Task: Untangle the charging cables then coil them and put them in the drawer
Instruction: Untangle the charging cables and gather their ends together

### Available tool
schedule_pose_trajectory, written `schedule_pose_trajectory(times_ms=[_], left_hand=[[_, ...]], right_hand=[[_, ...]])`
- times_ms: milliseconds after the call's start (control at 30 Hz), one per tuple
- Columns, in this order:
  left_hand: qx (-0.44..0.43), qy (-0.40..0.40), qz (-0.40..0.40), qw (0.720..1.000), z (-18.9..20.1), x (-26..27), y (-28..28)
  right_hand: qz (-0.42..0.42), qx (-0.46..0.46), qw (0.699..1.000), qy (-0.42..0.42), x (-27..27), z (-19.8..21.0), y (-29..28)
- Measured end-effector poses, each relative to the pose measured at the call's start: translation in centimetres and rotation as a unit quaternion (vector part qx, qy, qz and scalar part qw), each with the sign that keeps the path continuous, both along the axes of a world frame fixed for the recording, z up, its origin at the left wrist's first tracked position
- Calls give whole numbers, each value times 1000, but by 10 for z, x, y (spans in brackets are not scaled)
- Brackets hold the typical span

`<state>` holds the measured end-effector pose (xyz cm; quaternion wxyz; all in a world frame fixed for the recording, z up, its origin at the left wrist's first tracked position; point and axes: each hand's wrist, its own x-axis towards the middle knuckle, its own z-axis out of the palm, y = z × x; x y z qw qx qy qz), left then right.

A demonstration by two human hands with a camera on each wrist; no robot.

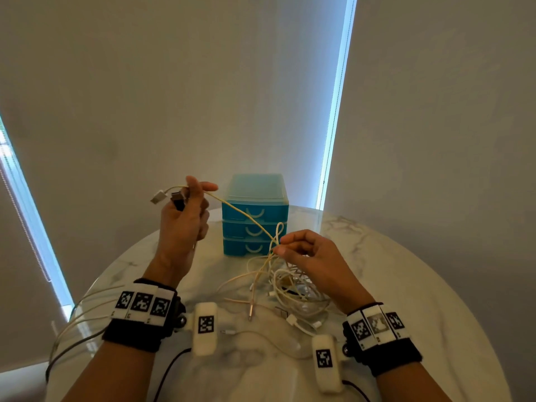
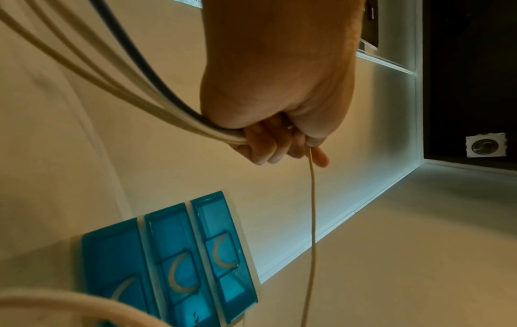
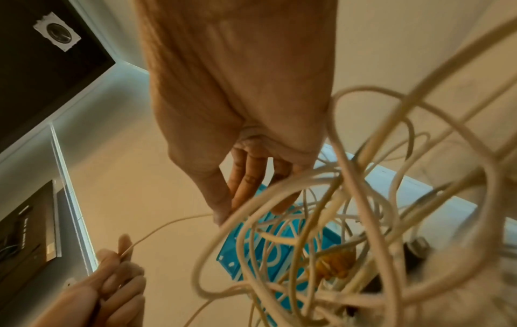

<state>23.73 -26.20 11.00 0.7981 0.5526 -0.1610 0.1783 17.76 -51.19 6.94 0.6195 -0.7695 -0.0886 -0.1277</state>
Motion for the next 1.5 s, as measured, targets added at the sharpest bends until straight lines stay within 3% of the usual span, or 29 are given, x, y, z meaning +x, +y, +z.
schedule_pose_trajectory(times_ms=[100,200,267,333,400,500,667,833,933,1100,1200,1400,1500], left_hand=[[-15,-6,3,1000,1,0,1],[-30,-3,15,999,2,2,1],[-50,6,16,999,4,2,2],[-50,20,17,998,4,2,5],[-4,49,21,999,1,3,4],[89,84,-28,992,-6,3,-4],[242,44,-159,956,-3,-9,-13],[378,78,-182,905,-7,-16,-31],[399,36,-178,899,-11,-16,-44],[323,24,-129,937,-14,-17,-48],[260,50,-90,960,-12,-16,-45],[92,45,47,994,-11,-8,-38],[65,41,36,996,-8,-9,-34]], right_hand=[[-17,-12,999,-32,-1,2,-6],[21,-144,989,-9,1,-5,-5],[5,-161,987,-24,5,-5,-9],[-76,-86,991,-73,7,-1,-11],[-170,30,976,-135,6,6,-14],[-216,99,951,-198,4,14,-15],[-158,164,956,-184,2,19,-5],[-53,171,972,-149,-8,30,10],[26,200,973,-115,-11,34,17],[51,207,974,-78,-5,32,13],[-5,138,990,-33,0,19,6],[-7,-1,998,55,5,5,-7],[3,-46,996,79,4,3,-6]])
